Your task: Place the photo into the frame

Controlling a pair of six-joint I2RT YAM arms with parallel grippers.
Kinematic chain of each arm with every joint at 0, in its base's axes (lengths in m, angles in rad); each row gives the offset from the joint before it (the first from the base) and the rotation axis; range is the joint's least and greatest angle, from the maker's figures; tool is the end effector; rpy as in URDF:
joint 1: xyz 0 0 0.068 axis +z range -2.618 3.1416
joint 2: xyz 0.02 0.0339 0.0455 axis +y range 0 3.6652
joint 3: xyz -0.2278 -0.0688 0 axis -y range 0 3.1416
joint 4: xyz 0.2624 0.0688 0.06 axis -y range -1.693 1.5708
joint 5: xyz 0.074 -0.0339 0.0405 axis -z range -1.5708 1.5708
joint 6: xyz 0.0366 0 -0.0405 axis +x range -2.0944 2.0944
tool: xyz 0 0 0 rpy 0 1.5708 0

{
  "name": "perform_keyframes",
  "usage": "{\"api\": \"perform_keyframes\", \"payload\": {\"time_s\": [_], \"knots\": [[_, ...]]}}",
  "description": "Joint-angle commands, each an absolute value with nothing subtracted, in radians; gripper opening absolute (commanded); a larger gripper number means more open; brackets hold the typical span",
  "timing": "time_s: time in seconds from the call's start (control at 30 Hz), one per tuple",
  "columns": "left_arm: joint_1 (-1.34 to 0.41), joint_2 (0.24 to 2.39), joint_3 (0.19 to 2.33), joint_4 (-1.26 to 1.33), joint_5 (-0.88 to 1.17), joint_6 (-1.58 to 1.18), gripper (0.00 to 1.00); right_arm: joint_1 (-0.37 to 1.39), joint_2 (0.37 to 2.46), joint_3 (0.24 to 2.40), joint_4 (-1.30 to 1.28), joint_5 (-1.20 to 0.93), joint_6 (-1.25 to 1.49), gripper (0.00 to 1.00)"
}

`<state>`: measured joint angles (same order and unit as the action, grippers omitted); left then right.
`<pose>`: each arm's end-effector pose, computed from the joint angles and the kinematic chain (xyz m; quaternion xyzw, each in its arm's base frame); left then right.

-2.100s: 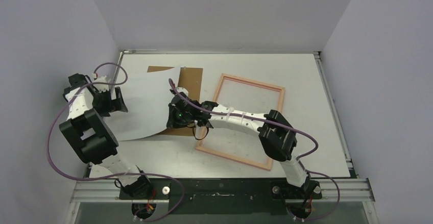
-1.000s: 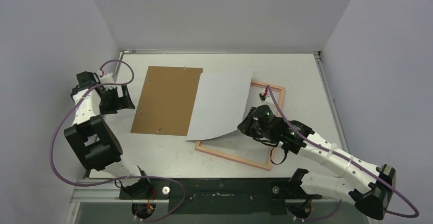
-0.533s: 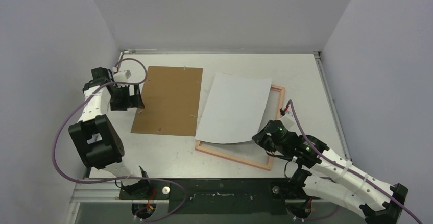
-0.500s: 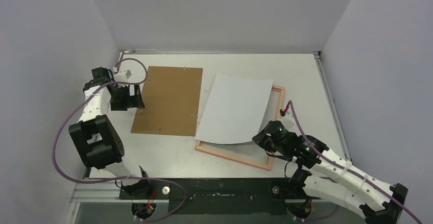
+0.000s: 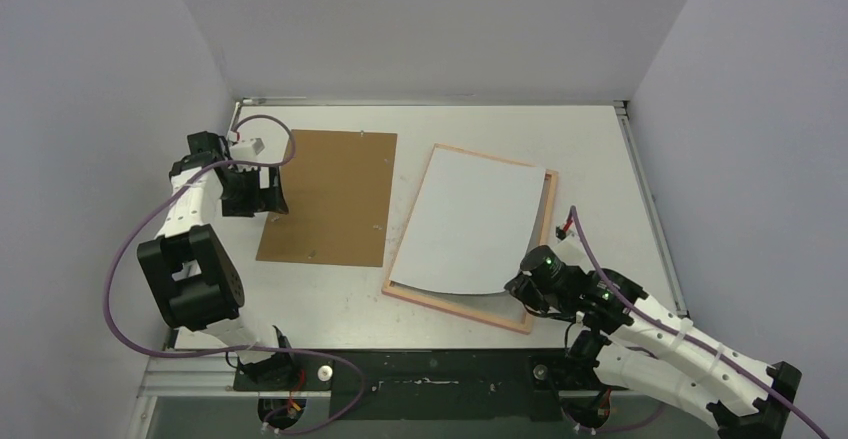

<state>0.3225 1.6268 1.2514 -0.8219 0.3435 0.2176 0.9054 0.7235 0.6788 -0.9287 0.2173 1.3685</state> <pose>0.3249 0.0956 0.1996 -0.0191 0.9685 -0.1130 0.2211 0.1147 0.1334 0.2218 0.2491 0.9174 0.2219 0.2170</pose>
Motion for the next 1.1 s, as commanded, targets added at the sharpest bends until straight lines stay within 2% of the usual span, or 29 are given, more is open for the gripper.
{"api": "perform_keyframes", "payload": {"time_s": [0.0, 0.9, 1.0, 1.07], "knots": [[0.315, 1.601, 1.253, -0.789, 0.343, 0.212, 0.90, 0.915, 0.705, 0.731, -0.976, 0.251, 1.391, 0.05], [0.311, 1.593, 1.243, -0.792, 0.347, 0.217, 0.90, 0.935, 0.719, 0.615, -0.868, 0.219, 1.416, 0.06], [0.311, 1.593, 1.243, -0.792, 0.352, 0.216, 0.90, 0.934, 0.717, 0.618, -0.882, 0.222, 1.410, 0.14], [0.311, 1.594, 1.243, -0.795, 0.357, 0.216, 0.90, 0.935, 0.714, 0.628, -0.911, 0.230, 1.410, 0.30]]}}
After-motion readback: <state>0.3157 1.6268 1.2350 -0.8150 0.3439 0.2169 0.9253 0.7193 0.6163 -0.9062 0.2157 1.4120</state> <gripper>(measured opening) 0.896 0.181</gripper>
